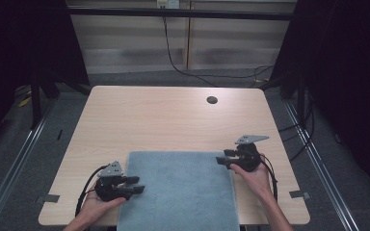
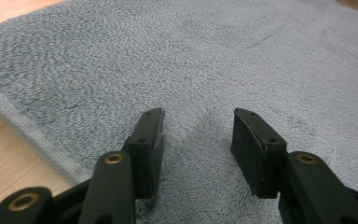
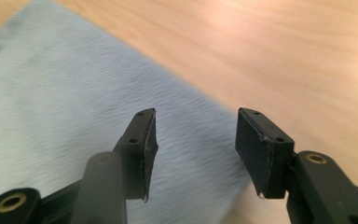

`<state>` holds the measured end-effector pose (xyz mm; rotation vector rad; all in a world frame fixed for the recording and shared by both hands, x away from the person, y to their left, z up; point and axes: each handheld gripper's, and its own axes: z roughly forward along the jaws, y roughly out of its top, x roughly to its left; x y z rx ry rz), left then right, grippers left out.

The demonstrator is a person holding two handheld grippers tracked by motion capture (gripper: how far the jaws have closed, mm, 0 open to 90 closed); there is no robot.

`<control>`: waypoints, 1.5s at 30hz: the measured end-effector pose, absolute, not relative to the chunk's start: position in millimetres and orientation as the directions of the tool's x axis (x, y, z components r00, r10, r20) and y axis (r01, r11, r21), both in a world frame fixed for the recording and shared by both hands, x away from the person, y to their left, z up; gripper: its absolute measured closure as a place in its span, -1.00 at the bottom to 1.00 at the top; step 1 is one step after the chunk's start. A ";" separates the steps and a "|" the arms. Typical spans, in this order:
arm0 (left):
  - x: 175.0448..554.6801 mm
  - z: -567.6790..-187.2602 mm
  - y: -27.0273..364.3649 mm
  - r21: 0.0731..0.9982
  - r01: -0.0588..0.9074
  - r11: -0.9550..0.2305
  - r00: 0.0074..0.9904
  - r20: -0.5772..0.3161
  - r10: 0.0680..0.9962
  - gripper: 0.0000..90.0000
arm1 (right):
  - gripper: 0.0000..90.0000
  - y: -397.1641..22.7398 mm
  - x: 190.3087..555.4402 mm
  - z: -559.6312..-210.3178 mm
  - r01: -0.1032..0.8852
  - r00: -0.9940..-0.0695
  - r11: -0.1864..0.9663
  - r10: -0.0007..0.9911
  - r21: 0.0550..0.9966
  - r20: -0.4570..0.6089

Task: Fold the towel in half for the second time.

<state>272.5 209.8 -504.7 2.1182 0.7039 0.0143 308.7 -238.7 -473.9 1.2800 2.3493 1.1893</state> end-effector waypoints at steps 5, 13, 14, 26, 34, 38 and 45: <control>273.0 -504.1 209.7 0.751 0.468 -0.466 0.845 -0.227 0.483 0.18 | 0.08 -248.4 321.4 -480.1 0.617 -0.592 0.270 0.778 0.739 0.210; 274.2 -504.5 209.6 0.752 0.473 -0.459 0.843 -0.236 0.484 0.18 | -0.05 -247.8 332.4 -494.3 0.625 -0.575 0.291 0.800 0.725 0.174; 274.1 -504.5 209.5 0.751 0.477 -0.457 0.841 -0.239 0.485 0.17 | -0.05 -248.1 335.0 -495.7 0.630 -0.573 0.293 0.800 0.720 0.176; 278.7 -490.2 209.1 0.772 0.453 -0.446 0.839 -0.201 0.505 0.10 | 0.34 -241.7 334.2 -503.4 0.628 -0.609 0.344 0.776 0.698 0.165; 333.7 -462.0 223.3 0.823 0.472 -0.315 0.769 -0.210 0.604 0.15 | 0.80 -237.3 332.2 -504.4 0.621 -0.633 0.353 0.752 0.700 0.182; 351.1 -457.5 219.5 0.831 0.459 -0.315 0.760 -0.184 0.623 0.14 | 0.80 -238.0 331.8 -505.0 0.625 -0.629 0.345 0.754 0.701 0.190; 375.3 -484.7 219.0 0.764 0.520 -0.381 0.730 -0.166 0.663 0.16 | 0.80 -237.7 331.7 -505.2 0.624 -0.629 0.345 0.754 0.701 0.189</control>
